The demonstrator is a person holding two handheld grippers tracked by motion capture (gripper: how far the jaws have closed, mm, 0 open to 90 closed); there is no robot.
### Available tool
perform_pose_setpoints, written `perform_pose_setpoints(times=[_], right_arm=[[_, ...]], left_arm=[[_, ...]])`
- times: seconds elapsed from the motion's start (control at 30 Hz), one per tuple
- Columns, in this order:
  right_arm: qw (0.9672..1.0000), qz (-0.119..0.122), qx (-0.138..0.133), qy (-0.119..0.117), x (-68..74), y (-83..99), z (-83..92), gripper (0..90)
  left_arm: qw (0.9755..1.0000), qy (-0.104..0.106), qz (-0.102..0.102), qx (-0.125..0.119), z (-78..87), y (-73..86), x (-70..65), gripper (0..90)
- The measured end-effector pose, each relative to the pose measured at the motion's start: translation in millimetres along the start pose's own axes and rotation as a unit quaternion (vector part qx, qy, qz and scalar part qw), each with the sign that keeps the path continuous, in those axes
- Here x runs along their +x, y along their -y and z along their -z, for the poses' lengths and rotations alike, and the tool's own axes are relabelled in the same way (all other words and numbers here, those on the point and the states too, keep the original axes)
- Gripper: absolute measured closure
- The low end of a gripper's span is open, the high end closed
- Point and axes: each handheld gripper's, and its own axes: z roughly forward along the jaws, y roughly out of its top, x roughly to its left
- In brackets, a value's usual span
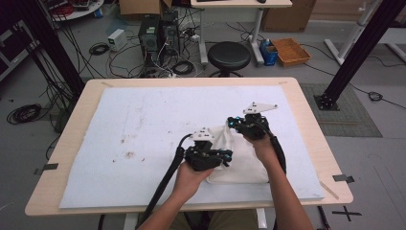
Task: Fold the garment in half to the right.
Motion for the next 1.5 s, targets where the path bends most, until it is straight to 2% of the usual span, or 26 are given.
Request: perform_pose_setpoints(times=[0.3, 0.47, 0.6, 0.77, 0.83, 0.9, 0.93, 0.97, 1.03, 1.13, 1.23, 1.33, 1.5], right_arm=[[0.9993, -0.005, 0.009, 0.035, -25.3, 22.2, 27.3, 88.6], [0.9984, -0.021, 0.016, 0.050, -36.6, 34.3, 34.8, 88.7], [0.9969, -0.034, 0.024, 0.066, -45.7, 42.7, 39.0, 88.7], [0.9955, -0.043, 0.034, 0.077, -51.4, 52.2, 45.2, 88.8], [0.9946, -0.044, 0.040, 0.085, -52.6, 55.2, 47.3, 89.0], [0.9932, -0.050, 0.039, 0.098, -53.9, 58.7, 50.8, 89.4], [0.9926, -0.054, 0.037, 0.102, -55.1, 60.3, 53.0, 82.4], [0.9911, -0.069, 0.034, 0.109, -57.1, 62.8, 57.2, 74.8], [0.9899, -0.084, 0.024, 0.112, -60.0, 67.6, 66.2, 73.0], [0.9903, -0.084, 0.009, 0.110, -58.5, 73.4, 81.7, 70.1], [0.9928, -0.078, 0.002, 0.091, -46.2, 78.5, 97.8, 65.8], [0.9955, -0.070, 0.025, 0.059, -26.3, 88.5, 107.8, 61.4], [0.9956, -0.062, 0.063, 0.030, 3.2, 106.4, 105.5, 60.2]], left_arm=[[0.9991, 0.020, 0.004, 0.037, -44.2, -15.2, -12.7, 85.4], [0.9979, 0.029, 0.020, 0.054, -70.2, -17.5, -16.3, 85.3], [0.9969, 0.032, 0.020, 0.069, -89.1, -19.5, -20.3, 85.2], [0.9960, 0.036, 0.018, 0.080, -106.1, -19.2, -24.6, 84.7], [0.9967, 0.046, 0.020, 0.063, -107.2, -19.6, -24.6, 83.7], [0.9974, 0.057, 0.021, 0.039, -102.1, -23.5, -22.3, 77.9], [0.9979, 0.059, 0.021, 0.020, -95.2, -27.4, -19.9, 75.3], [0.9984, 0.053, 0.017, 0.005, -88.0, -30.5, -17.9, 70.5], [0.9994, 0.031, 0.002, -0.016, -69.8, -36.1, -10.9, 64.2], [0.9987, -0.009, -0.024, -0.044, -36.5, -39.4, 5.2, 53.1], [0.9951, -0.060, -0.039, -0.068, -0.9, -33.4, 22.4, 41.4], [0.9903, -0.102, -0.054, -0.077, 32.4, -16.7, 38.0, 36.2], [0.9860, -0.139, -0.053, -0.076, 77.5, 26.7, 56.8, 35.8]])
